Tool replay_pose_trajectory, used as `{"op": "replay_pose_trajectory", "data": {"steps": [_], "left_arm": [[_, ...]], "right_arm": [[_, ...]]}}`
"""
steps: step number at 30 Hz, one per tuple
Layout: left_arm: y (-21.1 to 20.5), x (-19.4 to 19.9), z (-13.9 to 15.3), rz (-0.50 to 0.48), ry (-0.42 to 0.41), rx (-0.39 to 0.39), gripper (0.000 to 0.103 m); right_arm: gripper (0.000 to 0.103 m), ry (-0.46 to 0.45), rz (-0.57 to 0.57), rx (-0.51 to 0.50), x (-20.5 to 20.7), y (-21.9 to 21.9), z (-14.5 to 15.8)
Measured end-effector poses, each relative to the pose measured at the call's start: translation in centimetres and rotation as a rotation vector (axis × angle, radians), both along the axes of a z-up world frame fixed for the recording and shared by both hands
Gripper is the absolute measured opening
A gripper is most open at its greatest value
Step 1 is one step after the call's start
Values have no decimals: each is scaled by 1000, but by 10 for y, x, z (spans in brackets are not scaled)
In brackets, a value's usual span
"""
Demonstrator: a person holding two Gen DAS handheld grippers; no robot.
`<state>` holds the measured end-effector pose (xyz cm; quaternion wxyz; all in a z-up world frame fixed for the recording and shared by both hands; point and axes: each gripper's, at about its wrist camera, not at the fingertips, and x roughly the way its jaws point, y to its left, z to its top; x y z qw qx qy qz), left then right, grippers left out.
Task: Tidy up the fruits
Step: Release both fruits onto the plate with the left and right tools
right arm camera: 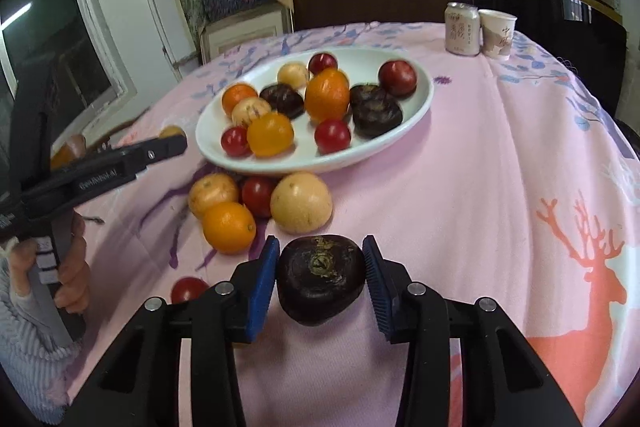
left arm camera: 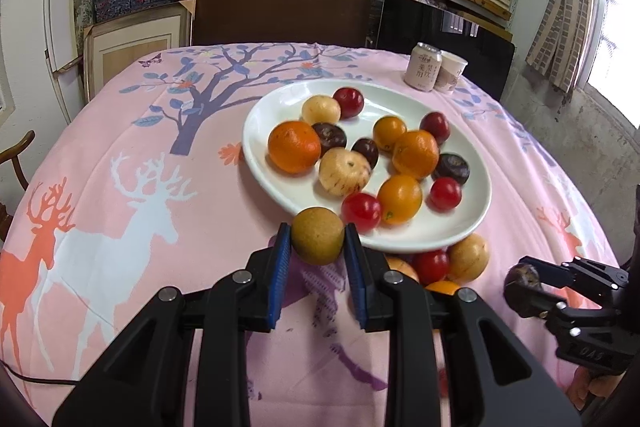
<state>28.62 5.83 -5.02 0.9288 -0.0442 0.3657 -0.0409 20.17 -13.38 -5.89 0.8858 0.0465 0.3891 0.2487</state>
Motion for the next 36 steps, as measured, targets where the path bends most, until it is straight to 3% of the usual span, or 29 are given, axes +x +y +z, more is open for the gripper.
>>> {"op": "replay_pose_trajectory", "data": {"steps": [4, 10, 14, 17, 22, 24, 27, 28, 36], "left_arm": [[-9, 19, 13, -18, -8, 17, 26], [-27, 78, 31, -26, -16, 48, 26], [-34, 122, 23, -22, 22, 32, 26], [-38, 138, 9, -15, 47, 45, 35], [-40, 131, 6, -23, 38, 62, 58], [-36, 123, 11, -17, 24, 48, 61], [-27, 101, 19, 14, -8, 33, 75], [-22, 91, 20, 29, -18, 24, 78], [2, 13, 4, 103, 7, -5, 79]], "right_arm": [[43, -34, -18, 38, 19, -6, 23], [43, -94, -51, 80, 88, 10, 62], [43, -91, -92, 60, 140, 22, 55], [49, -42, -121, 146, 162, 14, 39], [60, -45, -142, 190, 157, -3, 36], [68, -49, -146, 222, 150, -8, 39], [85, -58, -182, 236, 134, -17, 40], [86, -54, -198, 241, 125, -22, 38], [91, 13, -280, 348, 58, -61, 7]]}}
